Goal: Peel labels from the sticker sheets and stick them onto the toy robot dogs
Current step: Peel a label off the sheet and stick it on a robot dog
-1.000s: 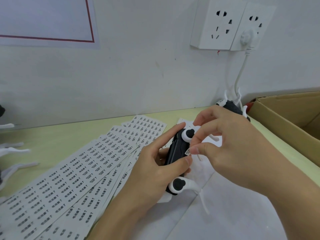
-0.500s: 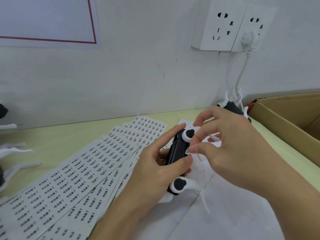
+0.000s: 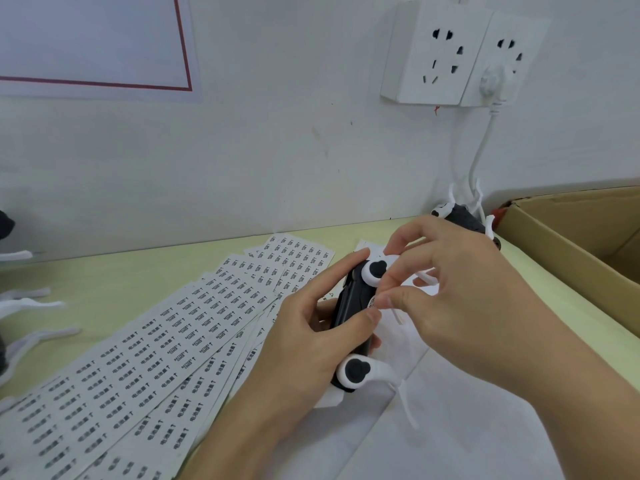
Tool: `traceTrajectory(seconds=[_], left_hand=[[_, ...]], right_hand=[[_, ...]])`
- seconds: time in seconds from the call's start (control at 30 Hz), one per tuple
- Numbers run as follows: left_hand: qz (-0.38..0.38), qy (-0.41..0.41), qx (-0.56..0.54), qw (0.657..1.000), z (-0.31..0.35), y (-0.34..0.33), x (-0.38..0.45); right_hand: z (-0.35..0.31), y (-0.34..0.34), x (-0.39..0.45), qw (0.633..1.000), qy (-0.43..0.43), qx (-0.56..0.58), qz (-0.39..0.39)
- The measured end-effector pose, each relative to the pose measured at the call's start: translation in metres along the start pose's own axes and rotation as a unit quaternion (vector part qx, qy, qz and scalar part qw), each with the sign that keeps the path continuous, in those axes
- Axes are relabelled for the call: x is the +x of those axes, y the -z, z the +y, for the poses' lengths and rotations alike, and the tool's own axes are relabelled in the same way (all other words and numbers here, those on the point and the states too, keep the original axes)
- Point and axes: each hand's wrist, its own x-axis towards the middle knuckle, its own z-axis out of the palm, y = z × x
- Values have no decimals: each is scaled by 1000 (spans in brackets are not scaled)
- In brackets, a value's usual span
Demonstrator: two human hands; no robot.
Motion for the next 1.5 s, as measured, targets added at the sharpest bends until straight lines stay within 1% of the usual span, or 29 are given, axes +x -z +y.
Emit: traceTrajectory(seconds=[0.47,0.83,1.03,1.3,1.5], left_hand=[[11,14,-3,1000,2,-1,0],[25,19,10,999,3,-1,0],[25,13,18,999,4,-2,0],[17,17,23,999,2,-1,-1],[17,14,19,1000,3,0,-1]], right_hand=[[-2,0,-1,1000,0,-3,-3],[-6,1,-3,1000,-1,-27,3],[-7,-1,-3,999,-1,-39,22],[-8,-8,-8,997,-3,-42,71],[-12,-10,-8,993,-12,-68,97]])
